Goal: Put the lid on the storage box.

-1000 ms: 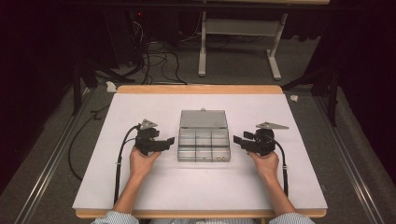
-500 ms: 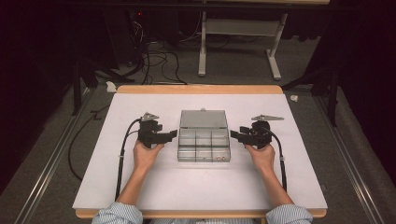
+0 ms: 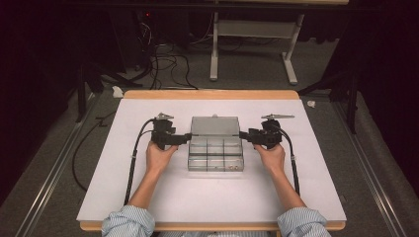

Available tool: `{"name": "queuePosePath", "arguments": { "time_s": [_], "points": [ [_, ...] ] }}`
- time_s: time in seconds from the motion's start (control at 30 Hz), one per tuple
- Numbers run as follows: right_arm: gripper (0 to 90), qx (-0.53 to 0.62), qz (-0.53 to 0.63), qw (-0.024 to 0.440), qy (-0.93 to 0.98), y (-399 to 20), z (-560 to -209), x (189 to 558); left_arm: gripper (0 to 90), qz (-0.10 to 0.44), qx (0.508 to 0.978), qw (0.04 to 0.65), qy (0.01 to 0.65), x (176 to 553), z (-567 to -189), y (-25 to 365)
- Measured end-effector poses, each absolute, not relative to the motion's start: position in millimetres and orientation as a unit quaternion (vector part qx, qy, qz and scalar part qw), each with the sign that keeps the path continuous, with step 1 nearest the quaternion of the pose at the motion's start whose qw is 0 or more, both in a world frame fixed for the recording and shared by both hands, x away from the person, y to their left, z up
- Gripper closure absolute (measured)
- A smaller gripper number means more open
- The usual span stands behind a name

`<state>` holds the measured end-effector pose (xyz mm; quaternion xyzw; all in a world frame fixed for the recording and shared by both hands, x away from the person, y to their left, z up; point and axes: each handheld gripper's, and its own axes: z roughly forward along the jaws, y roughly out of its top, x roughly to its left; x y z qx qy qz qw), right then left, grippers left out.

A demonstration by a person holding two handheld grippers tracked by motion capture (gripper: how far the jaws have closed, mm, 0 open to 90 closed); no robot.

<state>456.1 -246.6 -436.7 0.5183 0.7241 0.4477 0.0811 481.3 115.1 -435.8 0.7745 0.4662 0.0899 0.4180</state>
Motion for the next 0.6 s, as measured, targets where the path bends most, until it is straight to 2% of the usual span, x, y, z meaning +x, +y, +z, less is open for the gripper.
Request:
{"name": "queuePosePath", "arguments": {
  "time_s": [0.27,0.6],
  "points": [
    [44.9,0.523,0.442,0.065,0.726,-239,-437,468,21.5,0.101,0.782,0.405,0.463,491,-434,104],
    [44.6,0.530,0.431,0.047,0.728,-231,-437,485,21.7,0.076,0.778,0.404,0.474,504,-442,96]
  ]
}}
